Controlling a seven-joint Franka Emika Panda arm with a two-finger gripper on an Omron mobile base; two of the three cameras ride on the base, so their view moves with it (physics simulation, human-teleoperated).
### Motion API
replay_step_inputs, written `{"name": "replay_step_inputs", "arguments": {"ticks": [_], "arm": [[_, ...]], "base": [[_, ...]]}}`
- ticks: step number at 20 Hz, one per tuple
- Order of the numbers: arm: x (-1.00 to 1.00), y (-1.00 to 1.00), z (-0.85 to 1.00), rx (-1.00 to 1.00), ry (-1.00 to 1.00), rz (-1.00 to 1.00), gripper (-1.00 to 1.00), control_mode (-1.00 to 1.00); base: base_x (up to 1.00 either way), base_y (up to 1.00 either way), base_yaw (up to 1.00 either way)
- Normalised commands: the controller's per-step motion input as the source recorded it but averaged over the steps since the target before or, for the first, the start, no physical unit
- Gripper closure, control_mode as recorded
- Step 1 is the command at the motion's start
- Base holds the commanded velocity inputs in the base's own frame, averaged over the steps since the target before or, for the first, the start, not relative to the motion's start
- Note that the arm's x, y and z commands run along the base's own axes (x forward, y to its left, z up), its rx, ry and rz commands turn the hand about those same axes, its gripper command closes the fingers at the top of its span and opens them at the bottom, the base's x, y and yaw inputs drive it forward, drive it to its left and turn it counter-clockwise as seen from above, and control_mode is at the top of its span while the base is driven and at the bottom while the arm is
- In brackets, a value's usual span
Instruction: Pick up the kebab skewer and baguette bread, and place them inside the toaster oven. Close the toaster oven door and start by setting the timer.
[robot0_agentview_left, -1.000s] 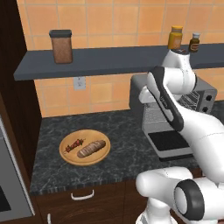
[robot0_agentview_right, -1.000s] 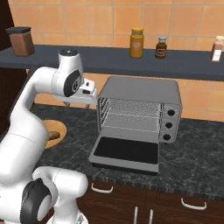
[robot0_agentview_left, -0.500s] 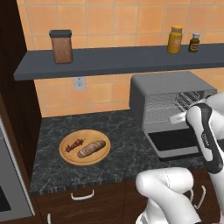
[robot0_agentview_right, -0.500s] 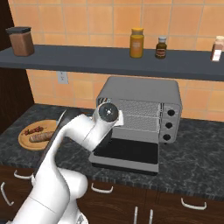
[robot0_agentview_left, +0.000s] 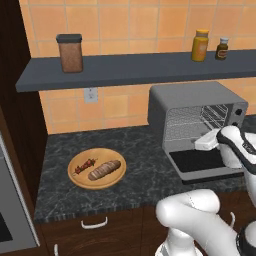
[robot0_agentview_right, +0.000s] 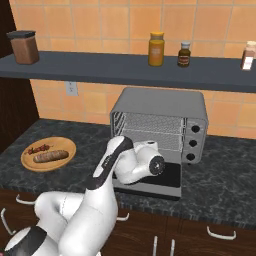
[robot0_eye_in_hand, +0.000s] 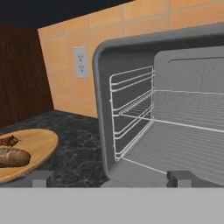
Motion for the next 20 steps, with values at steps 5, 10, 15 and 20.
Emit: {"name": "replay_step_inputs", "arguments": {"ticks": [5,10,15,20], "arm": [[0.66,-0.54,-0.13,0.14,0.0,0.05,-1.0,-1.0],[0.49,-0.39,-0.23,0.03,0.0,0.0,-1.0,-1.0],[0.48,0.0,-0.28,0.0,0.0,0.0,-1.0,-1.0],[0.55,0.0,-0.22,0.0,0.0,0.0,-1.0,-1.0]], "base": [[0.0,0.0,0.0],[0.0,0.0,0.0],[0.0,0.0,0.0],[0.0,0.0,0.0]]}}
